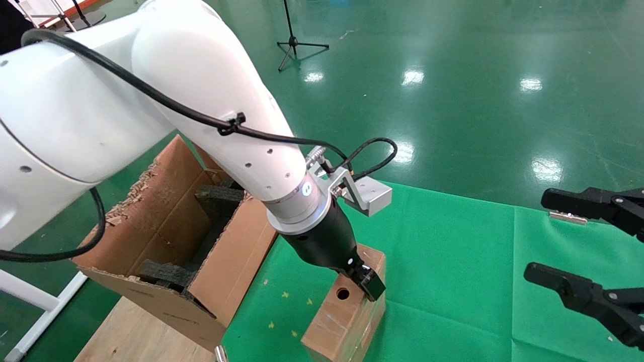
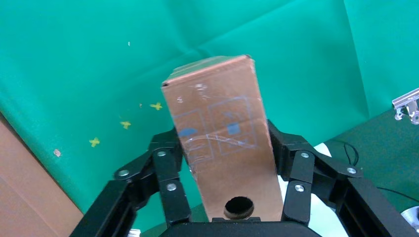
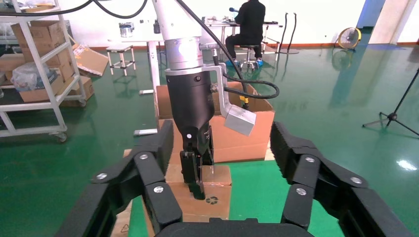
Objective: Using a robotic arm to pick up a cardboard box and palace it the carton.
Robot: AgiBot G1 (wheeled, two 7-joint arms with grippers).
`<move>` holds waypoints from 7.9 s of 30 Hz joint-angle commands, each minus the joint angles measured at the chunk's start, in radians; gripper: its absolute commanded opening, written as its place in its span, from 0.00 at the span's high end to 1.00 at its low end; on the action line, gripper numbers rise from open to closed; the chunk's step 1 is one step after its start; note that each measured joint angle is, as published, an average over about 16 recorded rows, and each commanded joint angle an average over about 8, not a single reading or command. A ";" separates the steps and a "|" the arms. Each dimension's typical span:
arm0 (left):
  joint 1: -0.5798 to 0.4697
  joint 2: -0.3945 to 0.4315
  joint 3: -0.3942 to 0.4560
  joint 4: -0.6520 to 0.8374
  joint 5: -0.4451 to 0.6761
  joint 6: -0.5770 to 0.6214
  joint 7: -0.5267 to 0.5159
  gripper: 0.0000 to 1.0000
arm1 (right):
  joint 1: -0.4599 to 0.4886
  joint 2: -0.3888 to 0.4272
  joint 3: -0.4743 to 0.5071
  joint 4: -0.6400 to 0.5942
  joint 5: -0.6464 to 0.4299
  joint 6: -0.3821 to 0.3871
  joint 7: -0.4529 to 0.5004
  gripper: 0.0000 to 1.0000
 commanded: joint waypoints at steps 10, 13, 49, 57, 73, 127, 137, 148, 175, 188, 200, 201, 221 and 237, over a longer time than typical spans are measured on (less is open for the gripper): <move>-0.028 -0.031 -0.022 -0.001 -0.005 -0.015 0.090 1.00 | 0.000 0.000 0.000 0.000 0.000 0.000 0.000 0.00; -0.054 -0.084 -0.054 -0.004 -0.030 -0.027 0.193 1.00 | 0.000 0.000 0.000 0.000 0.000 0.000 0.000 0.00; -0.284 -0.435 -0.096 0.987 0.089 -0.060 1.323 1.00 | 0.000 0.000 0.000 0.000 0.000 0.000 0.000 0.00; -0.185 -0.354 -0.091 1.165 0.109 -0.304 1.397 1.00 | 0.000 0.000 0.000 0.000 0.000 0.000 0.000 0.00; -0.051 -0.311 -0.126 1.322 0.054 -0.388 1.405 1.00 | 0.000 0.000 0.000 0.000 0.000 0.000 0.000 0.00; 0.274 -0.263 -0.198 1.357 -0.048 -0.585 1.204 0.58 | 0.000 0.000 0.000 0.000 0.000 0.000 0.000 0.00; 0.278 -0.263 -0.196 1.352 -0.046 -0.598 1.204 0.00 | 0.000 0.000 0.000 0.000 0.000 0.000 0.000 0.00; 0.276 -0.264 -0.196 1.356 -0.043 -0.589 1.203 0.00 | 0.000 0.000 0.000 0.000 0.000 0.000 0.000 0.00; 0.048 -0.553 -0.282 0.853 -0.232 -0.004 1.341 0.00 | 0.000 0.000 0.000 0.000 0.000 0.000 0.000 0.00; 0.077 -0.647 -0.316 0.624 -0.330 0.076 1.328 0.00 | 0.000 0.000 0.000 0.000 0.000 0.001 0.000 0.00; 0.156 -0.623 -0.391 0.590 -0.374 0.062 1.369 0.00 | -0.001 0.000 0.000 -0.001 0.000 0.001 0.000 0.00; 0.169 -0.621 -0.404 0.581 -0.383 0.061 1.376 0.00 | -0.001 0.000 0.000 -0.001 0.000 0.001 0.000 0.00; 0.442 -0.578 -0.666 0.379 -0.564 0.037 1.508 0.00 | -0.001 0.000 0.000 -0.001 0.000 0.001 0.000 0.00; 0.665 -0.543 -0.880 0.216 -0.711 0.017 1.615 0.00 | -0.001 0.000 0.000 -0.001 0.000 0.001 0.000 0.00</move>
